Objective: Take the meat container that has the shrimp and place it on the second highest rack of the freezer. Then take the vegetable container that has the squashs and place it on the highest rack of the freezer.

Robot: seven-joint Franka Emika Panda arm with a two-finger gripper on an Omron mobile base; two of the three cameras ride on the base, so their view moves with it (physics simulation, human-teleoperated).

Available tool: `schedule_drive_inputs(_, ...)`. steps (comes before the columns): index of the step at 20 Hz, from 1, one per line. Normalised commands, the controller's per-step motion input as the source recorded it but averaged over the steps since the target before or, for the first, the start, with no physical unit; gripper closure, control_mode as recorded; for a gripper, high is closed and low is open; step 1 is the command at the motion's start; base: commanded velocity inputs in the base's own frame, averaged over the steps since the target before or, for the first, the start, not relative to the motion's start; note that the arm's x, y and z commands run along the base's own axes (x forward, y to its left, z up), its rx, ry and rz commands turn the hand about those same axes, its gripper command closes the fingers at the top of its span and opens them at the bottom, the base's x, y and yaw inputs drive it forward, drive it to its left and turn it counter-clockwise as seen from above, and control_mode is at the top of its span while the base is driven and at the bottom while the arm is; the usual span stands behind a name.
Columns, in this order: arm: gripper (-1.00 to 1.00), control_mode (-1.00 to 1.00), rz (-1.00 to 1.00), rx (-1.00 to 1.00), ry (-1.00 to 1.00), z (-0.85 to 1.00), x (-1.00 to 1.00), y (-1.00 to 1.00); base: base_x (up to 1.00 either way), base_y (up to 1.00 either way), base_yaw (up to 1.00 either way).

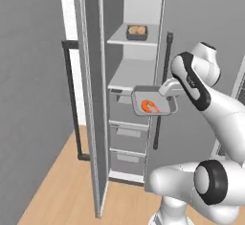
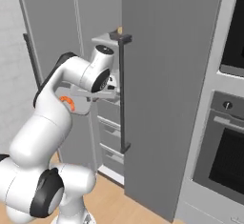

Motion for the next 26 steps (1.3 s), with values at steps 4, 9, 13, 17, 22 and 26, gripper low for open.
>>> schedule_drive_inputs(4, 1.00, 1.00, 0.00, 0.00, 0.00, 0.00, 0.00, 0.00, 0.06, 0.48, -0.46)
schedule_drive_inputs(9, 1.00, 1.00, 0.00, 0.00, 0.00, 0.00, 0.00, 0.00, 0.14, 0.61, -0.42)
schedule_drive_inputs(13, 1.00, 1.00, 0.00, 0.00, 0.00, 0.00, 0.00, 0.00, 0.31, 0.60, -0.39)
schedule_drive_inputs(17, 1.00, 1.00, 0.00, 0.00, 0.00, 0.00, 0.00, 0.00, 0.33, 0.10, -0.21)
schedule_drive_inputs(22, 1.00, 1.00, 0.00, 0.00, 0.00, 0.00, 0.00, 0.00, 0.45, 0.07, -0.14)
schedule_drive_inputs(26, 1.00, 1.00, 0.00, 0.00, 0.00, 0.00, 0.00, 0.00, 0.53, 0.06, -0.10)
